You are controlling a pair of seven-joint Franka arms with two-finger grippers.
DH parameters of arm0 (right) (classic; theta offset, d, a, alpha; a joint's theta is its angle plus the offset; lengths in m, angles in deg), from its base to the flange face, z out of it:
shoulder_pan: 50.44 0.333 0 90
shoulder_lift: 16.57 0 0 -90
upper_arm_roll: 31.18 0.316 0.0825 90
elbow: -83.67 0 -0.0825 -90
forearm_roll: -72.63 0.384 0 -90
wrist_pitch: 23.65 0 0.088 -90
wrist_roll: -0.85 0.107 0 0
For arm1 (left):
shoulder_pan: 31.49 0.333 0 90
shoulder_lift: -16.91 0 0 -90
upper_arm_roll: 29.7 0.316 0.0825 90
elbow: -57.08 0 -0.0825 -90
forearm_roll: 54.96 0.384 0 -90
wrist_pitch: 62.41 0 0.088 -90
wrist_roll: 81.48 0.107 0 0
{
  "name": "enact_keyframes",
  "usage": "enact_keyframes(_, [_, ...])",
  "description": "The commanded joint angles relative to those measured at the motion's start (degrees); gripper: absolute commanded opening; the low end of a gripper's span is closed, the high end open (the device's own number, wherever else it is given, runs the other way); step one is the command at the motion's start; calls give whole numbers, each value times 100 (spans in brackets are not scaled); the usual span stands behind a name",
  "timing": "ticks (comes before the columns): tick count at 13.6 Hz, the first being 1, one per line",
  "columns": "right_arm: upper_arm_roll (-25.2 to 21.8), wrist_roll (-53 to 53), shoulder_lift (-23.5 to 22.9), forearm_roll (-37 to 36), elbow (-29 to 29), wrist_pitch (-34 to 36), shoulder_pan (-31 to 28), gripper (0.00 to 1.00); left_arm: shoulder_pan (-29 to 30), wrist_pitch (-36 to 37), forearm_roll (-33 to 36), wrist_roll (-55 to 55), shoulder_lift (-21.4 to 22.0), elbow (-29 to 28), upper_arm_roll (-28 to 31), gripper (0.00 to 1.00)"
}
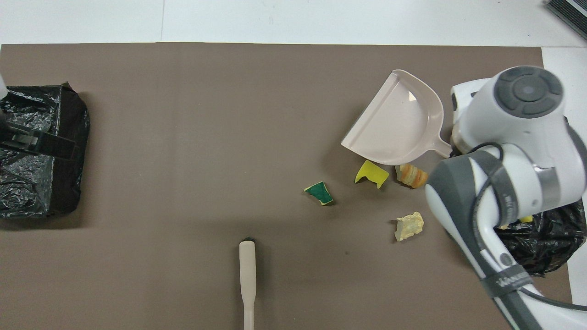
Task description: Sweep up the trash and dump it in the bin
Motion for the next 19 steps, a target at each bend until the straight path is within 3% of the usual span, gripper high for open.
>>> enact_keyframes(1, [-26,1881,-135,398,110,-63,533,0,-92,191,-14,50,6,111,98,100])
enact_keyframes(5, [-26,3728,-697,1031,390,-300,1341,0,-74,182,-14,6,6,102,98,100])
enact_keyframes(9, [-26,4949,-1750,1385,1539,-292,2177,0,-74,155,-14,-11,94,102,89,100])
enact_keyframes(14, [-26,6269,-2894,1815,2789,-510,2625,0,-74,155,-14,-20,103,102,89,100])
enact_keyframes(19, [10,7150,-3089,2254,2914,-679,2697,0,-92,-213,-22,59,217,-161,63,100])
